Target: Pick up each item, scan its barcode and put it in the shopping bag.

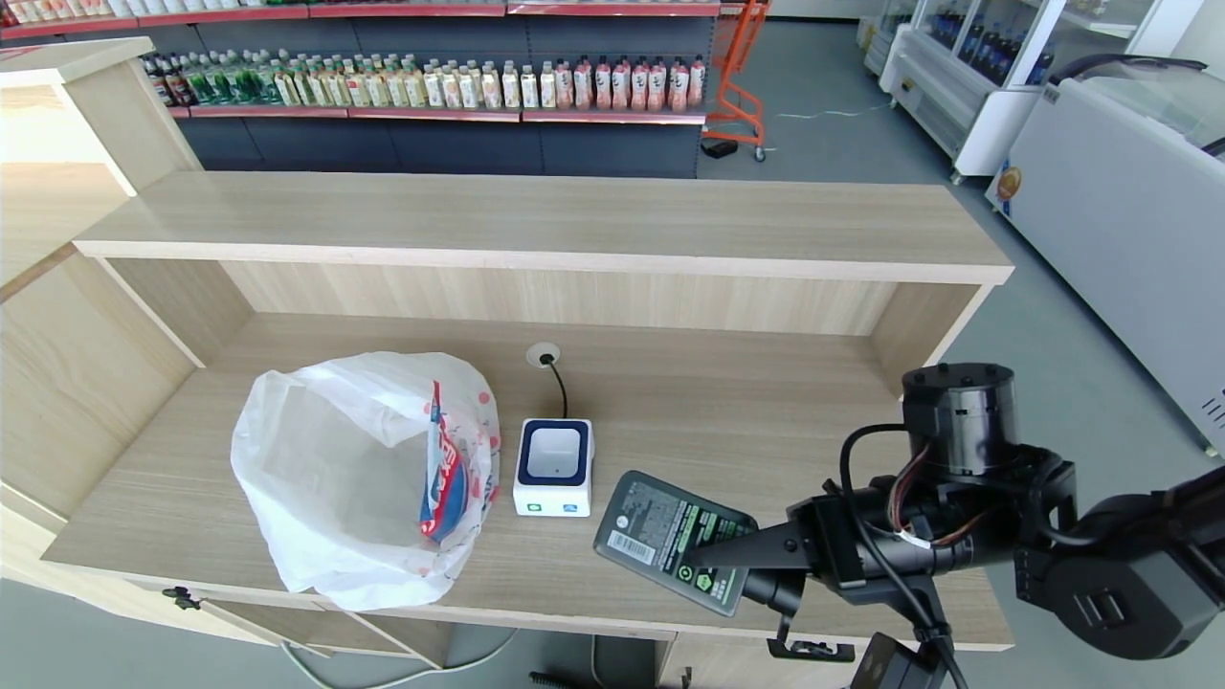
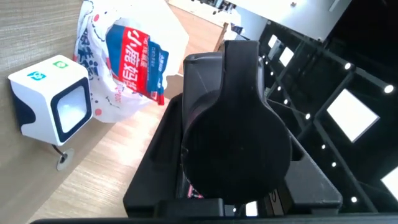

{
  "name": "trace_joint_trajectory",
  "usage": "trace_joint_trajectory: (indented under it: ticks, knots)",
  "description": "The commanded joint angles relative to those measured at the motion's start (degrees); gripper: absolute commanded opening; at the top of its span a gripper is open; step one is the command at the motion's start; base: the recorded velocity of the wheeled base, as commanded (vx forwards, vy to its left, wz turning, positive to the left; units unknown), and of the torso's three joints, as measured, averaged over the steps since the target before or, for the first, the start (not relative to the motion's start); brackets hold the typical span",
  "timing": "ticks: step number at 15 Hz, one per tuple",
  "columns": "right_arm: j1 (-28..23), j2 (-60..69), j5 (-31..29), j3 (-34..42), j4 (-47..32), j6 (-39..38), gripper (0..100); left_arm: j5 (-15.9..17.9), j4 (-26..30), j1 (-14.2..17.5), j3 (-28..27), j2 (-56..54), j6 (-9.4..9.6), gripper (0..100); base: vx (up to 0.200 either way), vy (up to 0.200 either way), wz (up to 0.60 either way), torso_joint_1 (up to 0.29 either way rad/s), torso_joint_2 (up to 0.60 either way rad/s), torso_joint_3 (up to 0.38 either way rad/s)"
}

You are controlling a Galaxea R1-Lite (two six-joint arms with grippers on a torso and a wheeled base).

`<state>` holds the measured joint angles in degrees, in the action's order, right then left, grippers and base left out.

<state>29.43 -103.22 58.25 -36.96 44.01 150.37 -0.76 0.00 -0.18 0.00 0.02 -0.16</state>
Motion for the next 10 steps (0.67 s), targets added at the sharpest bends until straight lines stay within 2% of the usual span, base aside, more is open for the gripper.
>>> trace_joint_trajectory:
  ticks: [1, 10]
  knots:
    - [1.5, -1.8, 0.0, -1.4, -0.1, 0.0, 0, 0.0, 0.0, 0.0, 0.0, 0.0, -0.11, 100, 0.000, 0.000, 0.00, 0.000, 0.00, 0.000]
    - [3.2, -5.2, -0.1, -4.7, -0.1, -0.3, 0, 0.0, 0.0, 0.0, 0.0, 0.0, -0.02, 100, 0.000, 0.000, 0.00, 0.000, 0.00, 0.000]
